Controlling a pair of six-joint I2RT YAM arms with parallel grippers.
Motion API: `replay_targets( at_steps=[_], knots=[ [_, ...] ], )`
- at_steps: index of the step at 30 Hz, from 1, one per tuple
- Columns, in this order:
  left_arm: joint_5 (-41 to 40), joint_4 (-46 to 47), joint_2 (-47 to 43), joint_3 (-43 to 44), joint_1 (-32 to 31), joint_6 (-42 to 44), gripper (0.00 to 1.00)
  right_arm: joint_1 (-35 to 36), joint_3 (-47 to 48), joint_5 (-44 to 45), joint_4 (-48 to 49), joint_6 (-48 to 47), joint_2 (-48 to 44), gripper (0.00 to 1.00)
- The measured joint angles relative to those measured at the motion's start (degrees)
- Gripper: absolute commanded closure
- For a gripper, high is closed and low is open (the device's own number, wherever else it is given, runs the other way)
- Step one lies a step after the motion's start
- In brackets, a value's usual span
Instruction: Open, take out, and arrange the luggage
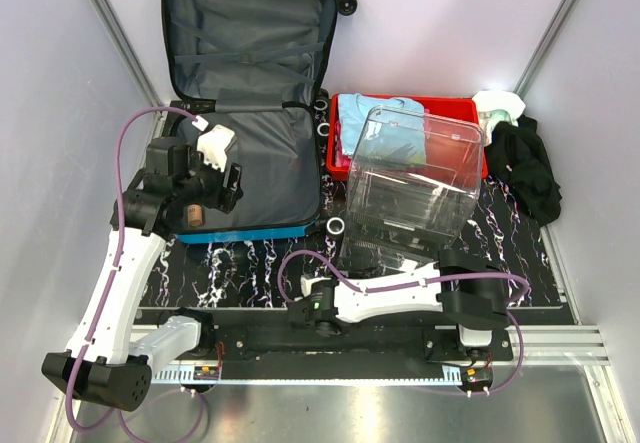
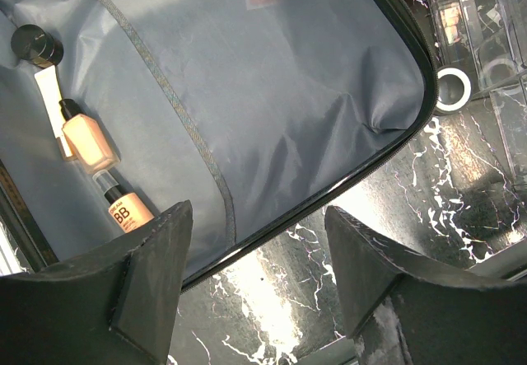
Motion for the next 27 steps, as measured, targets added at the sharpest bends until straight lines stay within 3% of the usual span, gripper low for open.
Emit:
replay_targets(
  at_steps=[7, 14, 20, 27],
  knots=[
    [-0.6, 0.0, 0.0, 0.0, 0.0, 0.5, 0.29, 0.0, 5.0, -5.0, 3.7, -1.5, -2.2, 0.29],
    [-8.0, 1.3, 3.4, 0.0, 0.7, 4.0, 0.29, -3.3, 8.0, -16.3, 13.5, -2.4, -15.6, 0.25],
    [-17.2, 2.5, 19.9, 4.2, 4.1, 6.2, 0.31, -10.8, 8.2, -19.3, 21.1, -1.5, -24.4, 0.21],
    [-22.2, 0.2, 42.6, 22.3, 9.6, 5.8, 0.34, -17.4, 8.1, -23.5, 28.1, -1.4, -29.2, 0.20]
  ],
)
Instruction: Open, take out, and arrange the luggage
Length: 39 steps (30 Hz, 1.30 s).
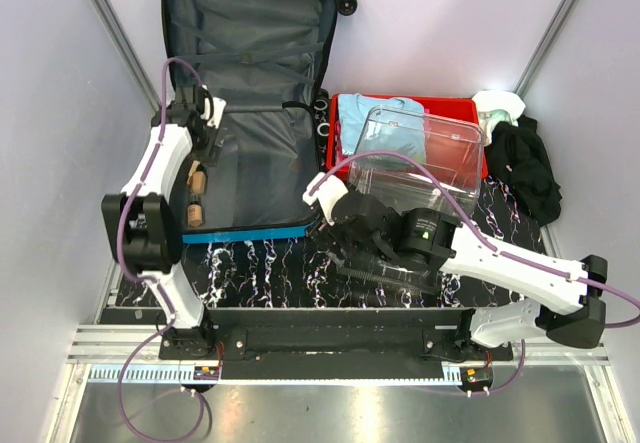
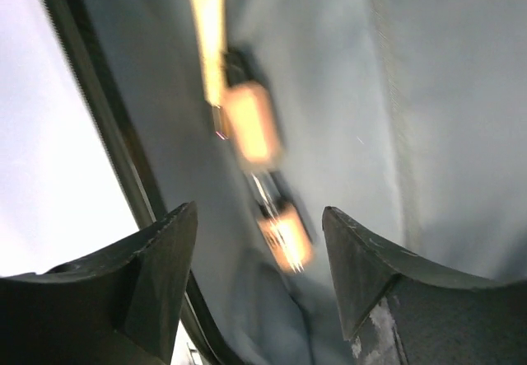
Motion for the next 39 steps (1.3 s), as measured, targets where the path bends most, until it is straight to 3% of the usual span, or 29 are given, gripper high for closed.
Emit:
replay_targets(
  at_steps=[6, 14, 30, 39],
  knots=[
    [-1.4, -2.6, 10.1, 6.8, 4.5, -1.0, 0.37, -3.0, 1.3, -2.1, 2.7, -3.8, 3.3, 0.19],
    [-0.4, -5.7, 12.0, 0.0, 8.5, -2.3, 0.41, -8.9, 1.7, -5.9, 3.6, -8.0, 9.4, 0.19],
    [8.6, -4.5, 20.2, 7.3, 8.4, -7.0, 0.49, -11.6, 1.7, -8.4, 4.0, -9.3, 9.5, 0.19],
    [7.8, -6.6, 23.0, 11.3, 8.7, -6.3, 0.63, -11.6, 1.7, -8.3, 4.0, -9.2, 9.5, 0.19]
  ],
)
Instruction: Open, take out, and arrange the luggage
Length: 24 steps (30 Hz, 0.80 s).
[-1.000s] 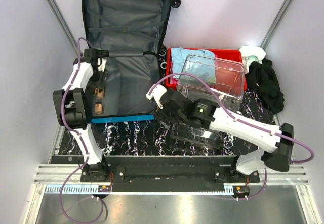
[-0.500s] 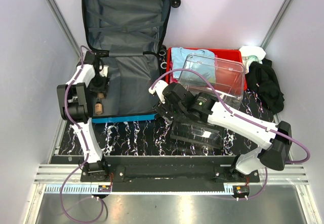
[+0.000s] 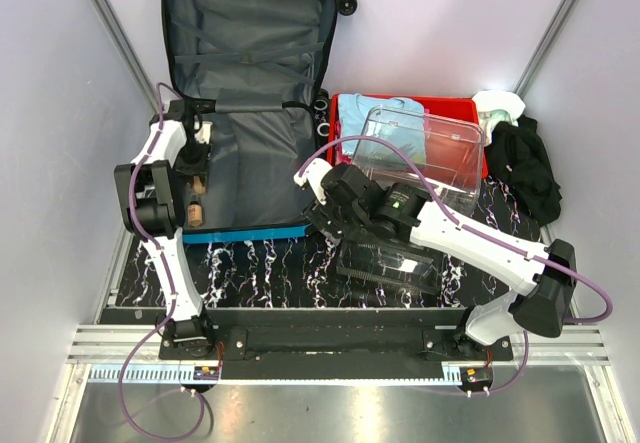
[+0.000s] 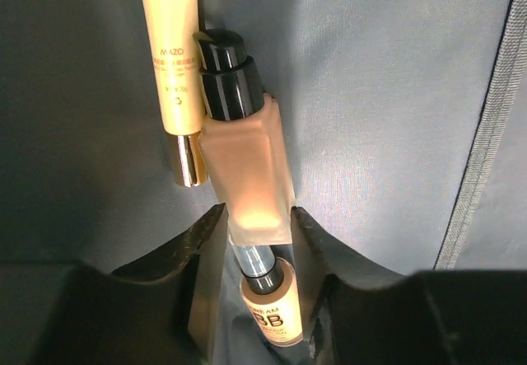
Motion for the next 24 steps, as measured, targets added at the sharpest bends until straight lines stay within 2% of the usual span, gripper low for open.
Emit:
replay_targets(
  at_steps=[1, 3, 17, 21, 24],
  knots=[
    [-0.1, -0.2, 0.1, 0.2, 0.0, 0.2, 0.62, 0.0, 0.0, 0.0, 0.0, 0.0, 0.0, 0.19],
    [0.0, -0.2, 0.2, 0.3, 0.0, 0.5, 0.52, 0.0, 0.0, 0.0, 0.0, 0.2, 0.0, 0.18],
    [-2.8, 0.7, 4.4, 1.1, -0.3, -0.2, 0.42, -0.1, 0.0, 0.0, 0.0, 0.6, -1.6, 0.18],
    [-2.8, 3.0, 3.1, -0.8, -0.3, 0.1, 0.45, -0.1, 0.0, 0.0, 0.0, 0.5, -1.6, 0.17],
    [-2.4, 3.1, 3.1, -1.0, -0.3, 0.5, 0.53, -0.1, 0.0, 0.0, 0.0, 0.2, -1.6, 0.17]
  ],
)
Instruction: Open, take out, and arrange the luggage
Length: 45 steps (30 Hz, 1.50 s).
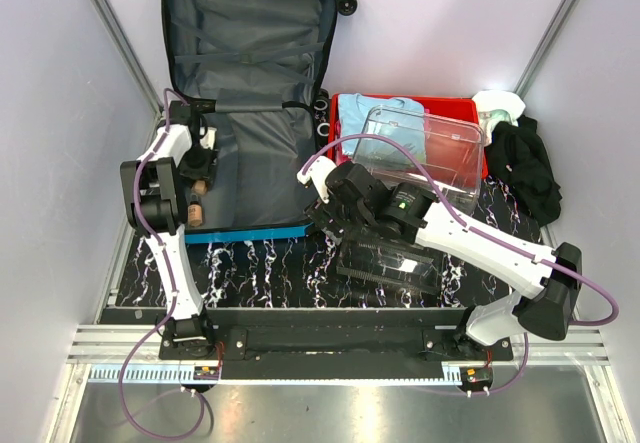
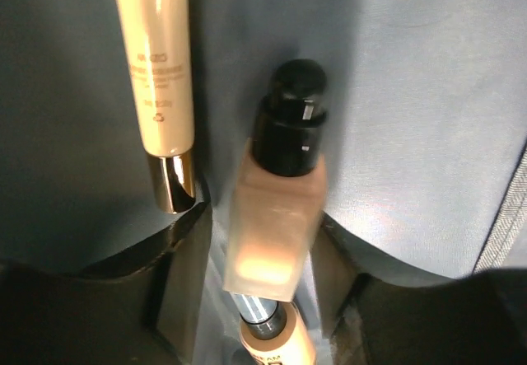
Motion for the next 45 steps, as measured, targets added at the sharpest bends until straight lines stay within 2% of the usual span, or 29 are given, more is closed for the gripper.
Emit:
replay_targets(
  at_steps=[3, 4, 5, 12, 18, 22, 26, 32, 38, 45],
  knots=[
    [1.0, -0.1, 0.0, 0.0, 0.0, 0.3, 0.79, 0.0, 0.0, 0.0, 0.0, -0.1, 0.0, 0.17],
    [1.4, -0.2, 0.0, 0.0, 0.0, 0.3, 0.97, 0.0, 0.0, 0.0, 0.0, -0.1, 0.0, 0.17],
    [1.8, -0.3, 0.0, 0.0, 0.0, 0.6, 1.00, 0.0, 0.0, 0.0, 0.0, -0.1, 0.0, 0.17],
    [4.4, -0.5, -2.9, -2.6, -0.4, 1.3, 1.00, 0.0, 0.0, 0.1, 0.0, 0.3, 0.0, 0.16],
    [8.1, -2.9, -15.4, -4.6, -5.5, 3.8, 1.00, -2.3, 0.3, -0.5, -0.5, 2.1, 0.0, 0.16],
    [11.6, -3.6, -25.6, -4.5, -12.5, 6.1, 1.00, -4.5, 3.4, -1.7, -2.3, 3.5, 0.0, 0.16],
    [16.8, -6.5, -32.1, -3.0, -20.7, 8.5, 1.00, -8.0, 7.5, -3.9, -3.3, 5.8, -2.0, 0.15],
    [22.3, -10.6, -35.6, -1.9, -29.0, 13.0, 1.00, -11.2, 14.5, -5.2, -3.2, 7.5, -6.1, 0.15],
    [28.9, -12.9, -39.5, -7.3, -37.0, 20.7, 1.00, -11.5, 22.2, -3.3, -5.0, 10.3, -7.7, 0.13],
    [29.6, -13.9, -37.7, -6.3, -55.8, 27.2, 1.00, -14.0, 26.2, 2.4, -6.3, 10.8, -9.4, 0.11]
  ],
)
